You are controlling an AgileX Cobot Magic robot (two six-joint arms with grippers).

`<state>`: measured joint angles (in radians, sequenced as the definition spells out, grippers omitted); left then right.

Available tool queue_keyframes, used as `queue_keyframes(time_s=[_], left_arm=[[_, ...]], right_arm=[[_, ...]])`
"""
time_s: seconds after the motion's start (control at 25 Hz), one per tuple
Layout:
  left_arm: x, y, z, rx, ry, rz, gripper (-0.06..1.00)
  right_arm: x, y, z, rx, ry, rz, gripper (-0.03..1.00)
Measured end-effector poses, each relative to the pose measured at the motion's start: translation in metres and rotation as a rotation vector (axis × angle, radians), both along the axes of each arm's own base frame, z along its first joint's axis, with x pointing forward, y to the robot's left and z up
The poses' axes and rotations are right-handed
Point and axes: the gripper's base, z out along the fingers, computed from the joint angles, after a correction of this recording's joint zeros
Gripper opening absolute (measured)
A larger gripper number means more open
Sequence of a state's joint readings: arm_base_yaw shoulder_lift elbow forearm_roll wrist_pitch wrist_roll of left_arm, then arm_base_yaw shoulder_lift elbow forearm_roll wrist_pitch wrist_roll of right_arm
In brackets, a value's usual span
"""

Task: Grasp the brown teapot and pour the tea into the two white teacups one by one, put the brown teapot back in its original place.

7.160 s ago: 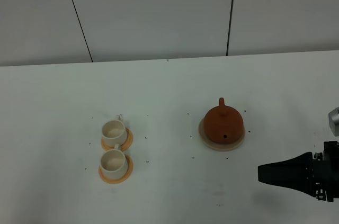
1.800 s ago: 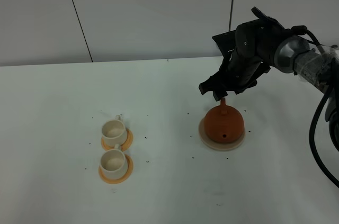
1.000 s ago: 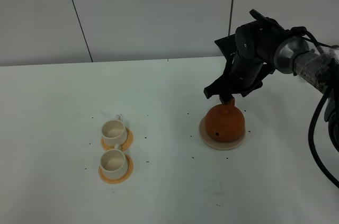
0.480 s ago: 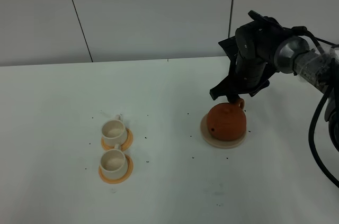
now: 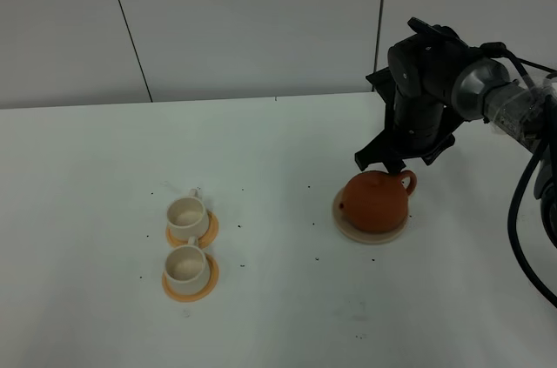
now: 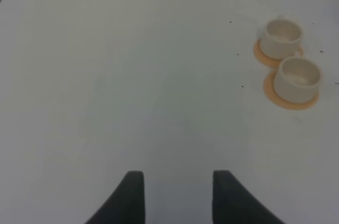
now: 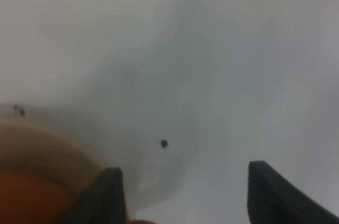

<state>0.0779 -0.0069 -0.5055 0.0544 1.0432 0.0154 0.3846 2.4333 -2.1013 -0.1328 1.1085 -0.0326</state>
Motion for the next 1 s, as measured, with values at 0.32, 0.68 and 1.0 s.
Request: queue_keyframes(time_s=[0.32, 0.68, 1.0], left_arm=[[0.0, 0.0, 0.0, 0.0, 0.0, 0.0, 0.37], [0.0, 0.0, 0.0, 0.0, 0.0, 0.0, 0.37], [0.0, 0.0, 0.0, 0.0, 0.0, 0.0, 0.37]], right_arm=[[-0.002, -0.002, 0.0, -0.014, 0.032, -0.011, 0.5], [0.006, 0.004, 0.028, 0.038, -0.041, -0.015, 0.5], [0.003, 0.001, 0.026, 0.008, -0.005, -0.019, 0.5]])
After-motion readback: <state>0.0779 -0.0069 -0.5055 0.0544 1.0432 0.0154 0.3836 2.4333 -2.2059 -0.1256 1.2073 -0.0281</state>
